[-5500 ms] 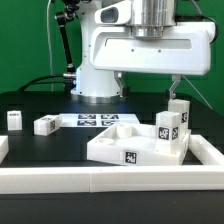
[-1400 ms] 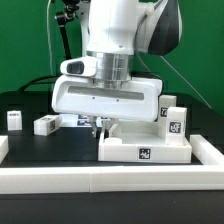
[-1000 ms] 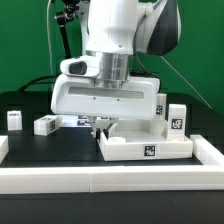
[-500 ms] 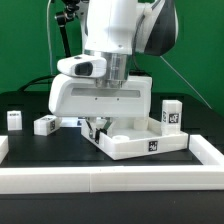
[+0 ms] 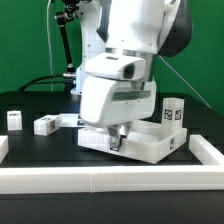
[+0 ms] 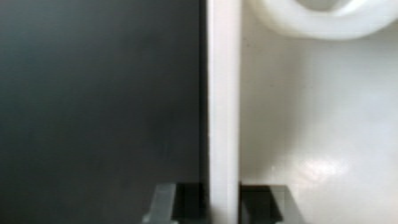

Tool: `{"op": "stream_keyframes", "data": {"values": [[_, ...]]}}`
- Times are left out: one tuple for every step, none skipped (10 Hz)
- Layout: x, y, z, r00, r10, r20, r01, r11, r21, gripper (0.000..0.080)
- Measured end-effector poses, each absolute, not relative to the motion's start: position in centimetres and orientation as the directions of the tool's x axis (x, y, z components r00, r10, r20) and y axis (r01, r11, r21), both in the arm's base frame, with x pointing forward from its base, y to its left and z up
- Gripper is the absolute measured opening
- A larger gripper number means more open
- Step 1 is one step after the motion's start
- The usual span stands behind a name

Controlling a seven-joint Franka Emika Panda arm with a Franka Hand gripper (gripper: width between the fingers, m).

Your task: Assemble square table

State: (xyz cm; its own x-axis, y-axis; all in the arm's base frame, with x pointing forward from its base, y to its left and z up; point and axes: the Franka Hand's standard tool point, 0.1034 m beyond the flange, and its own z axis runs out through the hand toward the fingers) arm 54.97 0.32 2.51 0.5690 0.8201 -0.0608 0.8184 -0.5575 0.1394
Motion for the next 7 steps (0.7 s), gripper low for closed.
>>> {"op": "stream_keyframes", "data": {"values": [[54.74, -0.08, 2.40, 0.527, 0.847, -0.067, 0.846, -0.516, 0.137, 0.0067], [54.64, -0.31, 2.33, 0.487, 0.869, -0.080, 0.870, -0.475, 0.135, 0.0067], [54.65, -0.48, 2.33, 0.416, 0.904, -0.098, 0.906, -0.402, 0.132, 0.0067], [54.64, -0.67, 2.32, 0.355, 0.928, -0.114, 0.932, -0.341, 0.127, 0.0067], [54.63, -0.82, 2.31, 0.323, 0.939, -0.122, 0.943, -0.308, 0.125, 0.0067], [54.65, -0.77, 2.28, 0.252, 0.958, -0.138, 0.964, -0.237, 0.118, 0.0067], [54.87, 0.10, 2.23, 0.194, 0.970, -0.149, 0.978, -0.178, 0.111, 0.0067]]}}
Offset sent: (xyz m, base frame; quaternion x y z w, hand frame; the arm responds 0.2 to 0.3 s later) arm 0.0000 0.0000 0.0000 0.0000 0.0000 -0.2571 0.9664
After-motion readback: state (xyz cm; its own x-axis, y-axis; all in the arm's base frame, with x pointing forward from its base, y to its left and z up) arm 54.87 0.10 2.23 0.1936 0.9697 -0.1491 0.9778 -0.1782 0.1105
